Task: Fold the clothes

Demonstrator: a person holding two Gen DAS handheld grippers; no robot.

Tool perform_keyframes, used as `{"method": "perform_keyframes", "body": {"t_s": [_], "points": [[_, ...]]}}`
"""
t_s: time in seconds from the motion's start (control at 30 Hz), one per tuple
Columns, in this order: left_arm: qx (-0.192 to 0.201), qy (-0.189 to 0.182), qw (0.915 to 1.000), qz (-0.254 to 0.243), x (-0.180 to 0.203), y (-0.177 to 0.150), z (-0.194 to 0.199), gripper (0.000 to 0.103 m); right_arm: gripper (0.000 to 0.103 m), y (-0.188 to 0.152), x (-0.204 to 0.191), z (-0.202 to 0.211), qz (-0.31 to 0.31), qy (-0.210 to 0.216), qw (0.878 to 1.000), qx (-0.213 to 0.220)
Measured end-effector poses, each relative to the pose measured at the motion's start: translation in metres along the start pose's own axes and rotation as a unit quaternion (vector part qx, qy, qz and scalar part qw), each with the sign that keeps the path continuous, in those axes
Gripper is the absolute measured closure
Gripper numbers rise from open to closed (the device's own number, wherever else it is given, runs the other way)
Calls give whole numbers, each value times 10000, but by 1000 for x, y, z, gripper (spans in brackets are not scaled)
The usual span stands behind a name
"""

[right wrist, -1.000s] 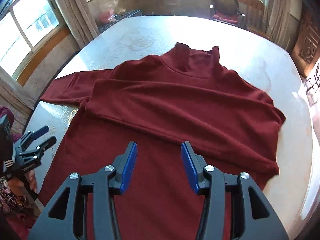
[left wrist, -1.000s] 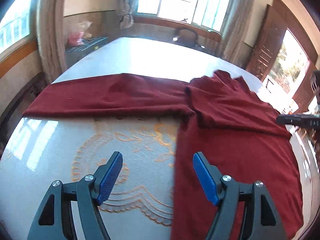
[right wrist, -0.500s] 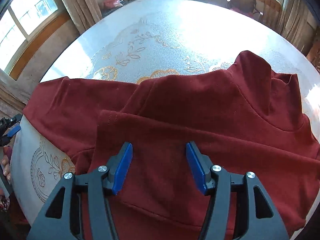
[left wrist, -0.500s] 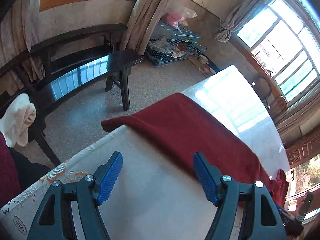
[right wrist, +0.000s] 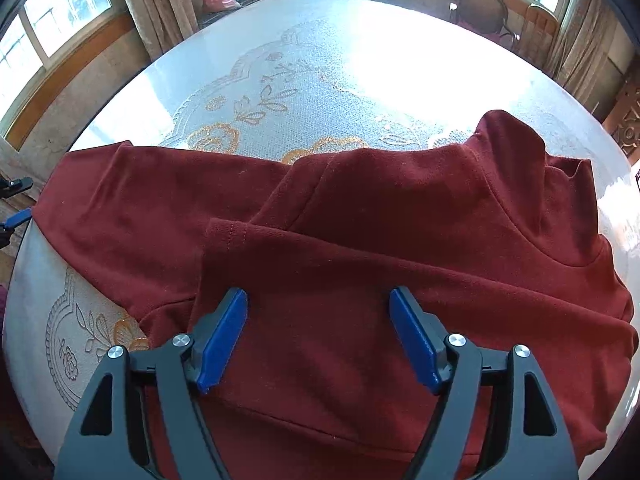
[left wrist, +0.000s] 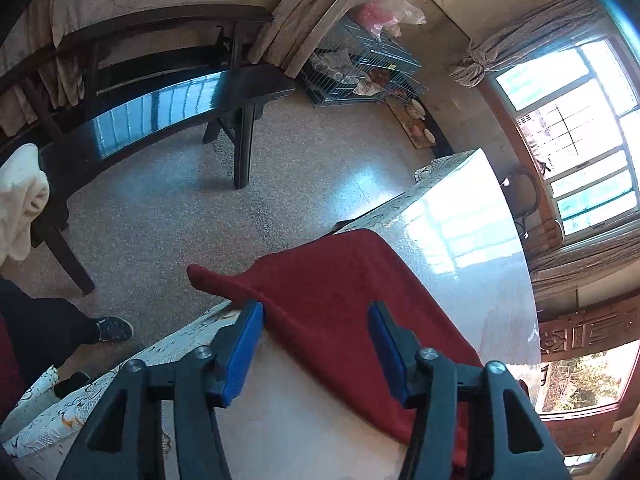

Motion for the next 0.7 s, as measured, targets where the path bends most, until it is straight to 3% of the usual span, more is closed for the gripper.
{"method": "perform_keyframes", "body": {"t_s": [0.07,0.27,0.43,0.6,0.7], "points": [[-30,-33,9998,198,-10,4,-2,96,26,0,3,2,-58,9,10000,6],[-8,-301,9988,386,-21,6,-6,101,25,3,6,6,-57,-4,9999,87],[290,-1102,9901,821,-17,8,1,102,24,6,11,9,-105,56,9999,109],[984,-1489,9839,-13,44,7,35,103,25,4,34,31,-926,642,9932,302],[1395,-1639,9725,-889,106,-7,59,103,25,-4,54,57,-1384,919,9841,627]]}}
Point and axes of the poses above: each gripper's, at about its wrist camera, not at the fingertips, and z roughly against the way its jaws point, x to its right, y to its top, the point moved 2 cm from there along -z, roughly the way its jaws point
